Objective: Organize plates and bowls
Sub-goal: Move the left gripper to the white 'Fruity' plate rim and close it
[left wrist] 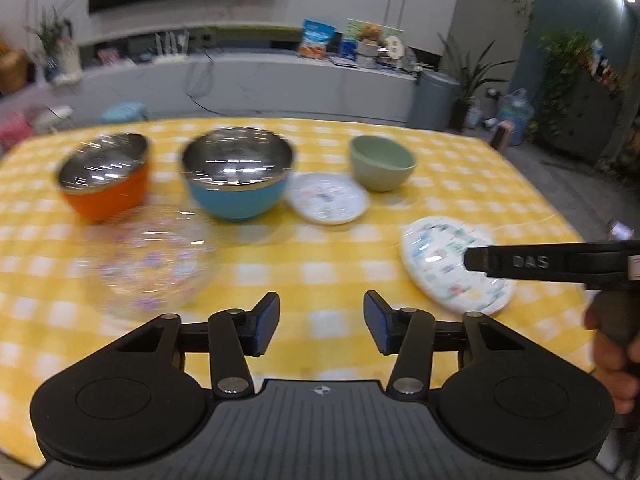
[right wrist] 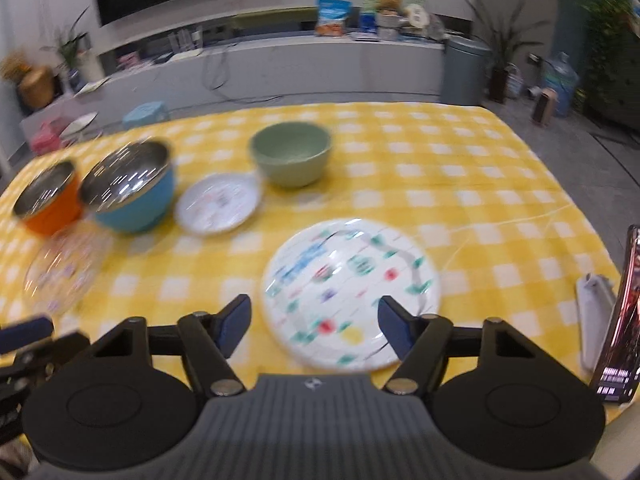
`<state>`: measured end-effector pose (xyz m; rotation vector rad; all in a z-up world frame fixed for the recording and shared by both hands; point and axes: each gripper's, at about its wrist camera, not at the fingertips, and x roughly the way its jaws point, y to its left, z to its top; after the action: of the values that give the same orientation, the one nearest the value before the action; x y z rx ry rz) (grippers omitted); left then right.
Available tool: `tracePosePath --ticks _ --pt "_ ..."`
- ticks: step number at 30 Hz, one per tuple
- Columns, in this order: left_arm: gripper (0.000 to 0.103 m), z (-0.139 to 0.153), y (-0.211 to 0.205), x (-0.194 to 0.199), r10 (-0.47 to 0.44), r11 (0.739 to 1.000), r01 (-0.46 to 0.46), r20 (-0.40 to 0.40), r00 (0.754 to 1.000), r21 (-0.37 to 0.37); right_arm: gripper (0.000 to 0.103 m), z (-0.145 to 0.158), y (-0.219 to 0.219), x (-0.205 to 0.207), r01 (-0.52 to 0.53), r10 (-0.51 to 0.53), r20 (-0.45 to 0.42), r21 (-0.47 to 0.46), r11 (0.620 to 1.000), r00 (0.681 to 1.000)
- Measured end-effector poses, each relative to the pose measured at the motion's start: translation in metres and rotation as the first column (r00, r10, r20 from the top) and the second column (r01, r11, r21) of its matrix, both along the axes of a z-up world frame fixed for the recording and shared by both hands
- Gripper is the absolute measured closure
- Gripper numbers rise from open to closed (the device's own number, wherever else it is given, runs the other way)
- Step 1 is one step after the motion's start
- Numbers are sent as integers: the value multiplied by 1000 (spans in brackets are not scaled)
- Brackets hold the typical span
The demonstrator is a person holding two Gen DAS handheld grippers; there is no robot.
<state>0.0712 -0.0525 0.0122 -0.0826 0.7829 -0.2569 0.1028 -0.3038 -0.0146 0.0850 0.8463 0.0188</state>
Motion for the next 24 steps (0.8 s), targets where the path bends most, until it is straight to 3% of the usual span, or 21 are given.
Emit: tracePosePath --ticks 4,6,8,13,17,24 --pt "60 -6 -17 29 -39 993 33 -51 998 -116 52 -7 -33 20 82 -82 -2 12 997 997" --pt "60 -10 -28 40 -50 988 41 -57 997 -150 61 -17 -53 29 130 -128 -26 77 989 991" --pt "60 -15 -38 51 -59 983 48 -63 996 -175 61 -27 -70 32 172 -166 -48 163 971 985" --pt "60 -29 -60 73 -58 979 42 -75 995 -198 62 -34 -93 35 249 -246 -39 197 948 968" --pt "60 -39 -69 83 -58 978 42 -72 996 -206 69 -42 -105 40 306 -304 -37 194 932 952" --pt "65 -55 -70 92 -35 974 10 -110 993 -225 76 -51 -111 46 313 -307 -62 219 924 950"
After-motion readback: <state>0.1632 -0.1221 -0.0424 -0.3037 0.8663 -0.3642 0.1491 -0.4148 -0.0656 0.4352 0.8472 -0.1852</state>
